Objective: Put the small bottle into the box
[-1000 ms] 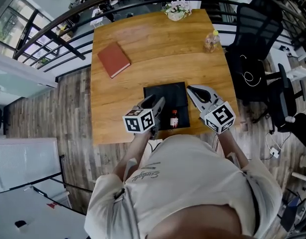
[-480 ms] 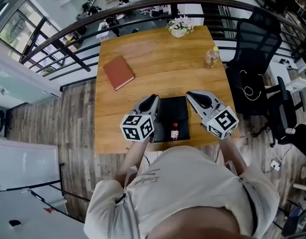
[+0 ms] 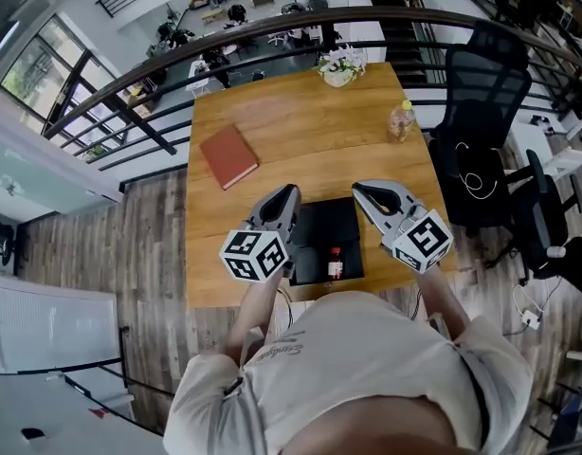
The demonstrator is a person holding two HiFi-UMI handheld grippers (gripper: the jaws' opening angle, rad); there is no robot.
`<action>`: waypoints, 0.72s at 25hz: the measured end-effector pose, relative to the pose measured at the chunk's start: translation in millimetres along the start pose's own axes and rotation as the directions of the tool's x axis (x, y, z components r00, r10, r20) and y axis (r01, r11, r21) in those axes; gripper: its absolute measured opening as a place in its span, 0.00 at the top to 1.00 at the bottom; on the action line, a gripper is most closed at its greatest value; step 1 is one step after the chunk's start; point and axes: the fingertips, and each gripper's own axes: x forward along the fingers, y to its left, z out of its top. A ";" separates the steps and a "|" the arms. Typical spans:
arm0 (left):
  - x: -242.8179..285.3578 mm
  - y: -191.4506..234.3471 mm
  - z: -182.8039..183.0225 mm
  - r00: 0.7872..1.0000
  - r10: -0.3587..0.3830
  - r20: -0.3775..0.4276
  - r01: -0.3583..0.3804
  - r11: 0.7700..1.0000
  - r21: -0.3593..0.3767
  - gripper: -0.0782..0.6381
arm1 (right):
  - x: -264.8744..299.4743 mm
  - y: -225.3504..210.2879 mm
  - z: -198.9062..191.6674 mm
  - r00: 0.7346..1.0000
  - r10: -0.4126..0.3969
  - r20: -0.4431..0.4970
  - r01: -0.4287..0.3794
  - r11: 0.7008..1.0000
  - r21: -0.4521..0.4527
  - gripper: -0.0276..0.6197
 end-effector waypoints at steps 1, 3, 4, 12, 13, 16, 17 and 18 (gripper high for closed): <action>-0.2 0.2 1.0 1.000 0.003 0.001 -0.003 1.000 0.014 0.84 | -0.1 0.0 -0.4 1.000 -0.004 0.002 0.004 1.000 0.001 0.96; 0.0 0.6 2.5 1.000 0.012 -0.001 -0.012 0.999 0.051 0.84 | -0.4 -1.8 -1.9 1.000 -0.016 0.006 0.016 1.000 0.008 0.96; 0.3 0.5 3.1 1.000 0.016 -0.002 -0.016 0.998 0.068 0.84 | -0.9 -2.9 -2.9 1.000 -0.025 0.006 0.025 1.000 0.013 0.96; -4.3 -1.3 1.1 1.000 -0.012 0.019 0.012 1.000 0.008 0.84 | -0.4 -4.6 -4.2 0.999 -0.048 0.013 0.048 0.999 0.022 0.96; -5.5 -0.1 0.0 1.000 -0.007 0.016 0.007 1.000 0.009 0.84 | 0.5 -5.3 -4.0 0.999 -0.048 0.016 0.047 0.999 0.023 0.96; -9.9 3.5 1.2 1.000 0.009 0.017 -0.010 1.000 0.020 0.84 | 4.6 -7.6 0.4 0.998 -0.051 0.031 0.050 0.999 0.017 0.96; -11.2 5.1 2.4 1.000 0.015 0.019 -0.015 1.000 0.024 0.84 | 6.5 -8.3 2.1 0.998 -0.050 0.034 0.049 0.999 0.014 0.96; -12.5 6.7 3.5 1.000 0.019 0.021 -0.019 1.000 0.023 0.84 | 8.7 -8.4 3.0 0.998 -0.047 0.035 0.046 0.999 0.012 0.96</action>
